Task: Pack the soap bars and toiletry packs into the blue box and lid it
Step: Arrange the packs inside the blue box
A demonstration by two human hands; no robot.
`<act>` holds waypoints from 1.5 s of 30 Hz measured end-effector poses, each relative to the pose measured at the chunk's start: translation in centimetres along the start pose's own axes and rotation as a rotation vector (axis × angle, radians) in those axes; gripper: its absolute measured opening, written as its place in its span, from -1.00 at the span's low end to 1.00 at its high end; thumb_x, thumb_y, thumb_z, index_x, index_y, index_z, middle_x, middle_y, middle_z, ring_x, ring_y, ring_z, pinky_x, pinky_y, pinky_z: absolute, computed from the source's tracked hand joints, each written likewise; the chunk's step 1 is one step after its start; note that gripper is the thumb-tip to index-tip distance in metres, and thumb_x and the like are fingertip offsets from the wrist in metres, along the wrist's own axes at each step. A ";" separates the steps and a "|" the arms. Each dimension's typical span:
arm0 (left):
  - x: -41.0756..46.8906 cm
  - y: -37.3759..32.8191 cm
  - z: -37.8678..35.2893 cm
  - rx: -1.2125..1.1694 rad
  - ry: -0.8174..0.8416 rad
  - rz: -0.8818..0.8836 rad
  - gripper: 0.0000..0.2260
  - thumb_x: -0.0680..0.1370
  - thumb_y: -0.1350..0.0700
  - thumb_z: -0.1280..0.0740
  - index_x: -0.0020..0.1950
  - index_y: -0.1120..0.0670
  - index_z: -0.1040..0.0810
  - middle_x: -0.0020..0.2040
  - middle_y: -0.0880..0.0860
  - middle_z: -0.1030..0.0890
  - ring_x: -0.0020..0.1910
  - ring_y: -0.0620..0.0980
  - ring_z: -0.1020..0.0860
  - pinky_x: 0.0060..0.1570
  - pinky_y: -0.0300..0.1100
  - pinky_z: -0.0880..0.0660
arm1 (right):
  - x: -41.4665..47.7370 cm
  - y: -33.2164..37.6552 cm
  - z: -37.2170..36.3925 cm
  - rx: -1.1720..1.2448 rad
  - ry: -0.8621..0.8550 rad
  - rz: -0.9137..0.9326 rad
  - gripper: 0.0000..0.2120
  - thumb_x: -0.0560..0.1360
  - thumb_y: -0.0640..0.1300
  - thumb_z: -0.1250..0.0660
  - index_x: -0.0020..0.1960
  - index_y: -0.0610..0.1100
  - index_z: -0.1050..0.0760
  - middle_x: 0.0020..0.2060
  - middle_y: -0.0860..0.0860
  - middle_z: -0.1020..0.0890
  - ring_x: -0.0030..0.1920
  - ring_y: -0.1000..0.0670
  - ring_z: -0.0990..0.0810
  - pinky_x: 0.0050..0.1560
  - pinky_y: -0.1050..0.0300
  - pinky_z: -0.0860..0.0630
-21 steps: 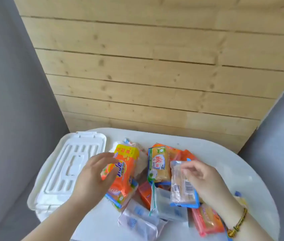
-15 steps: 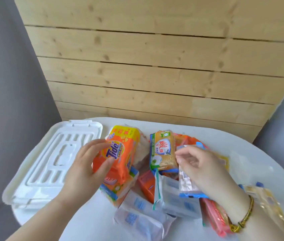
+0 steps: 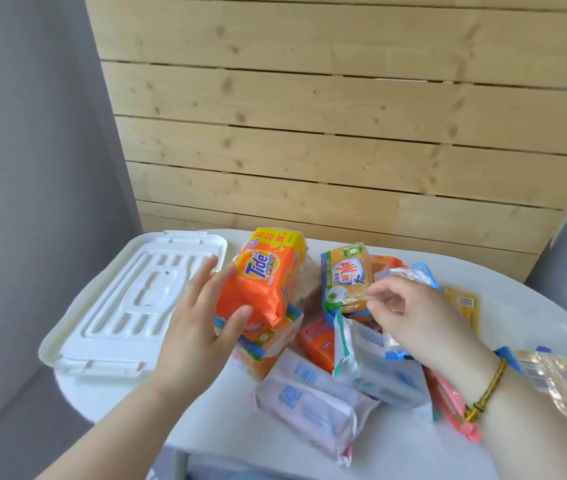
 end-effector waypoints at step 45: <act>-8.5 4.7 1.7 0.360 0.237 0.115 -0.34 0.42 -0.23 0.08 0.29 0.13 -0.46 0.31 0.17 -0.49 0.34 0.17 -0.40 0.37 -0.09 -0.07 | 4.8 7.7 -9.2 1.007 0.055 -0.523 -0.74 0.44 -0.18 -0.36 0.11 -0.21 -0.48 -0.28 -0.14 -0.61 -0.34 -0.08 -0.56 -0.28 0.10 -0.52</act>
Point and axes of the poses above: each hand's wrist, its own x-axis towards the middle knuckle, its own z-axis out of the back of the hand, y = z × x, the point moved 2 cm from there along x, towards the middle knuckle
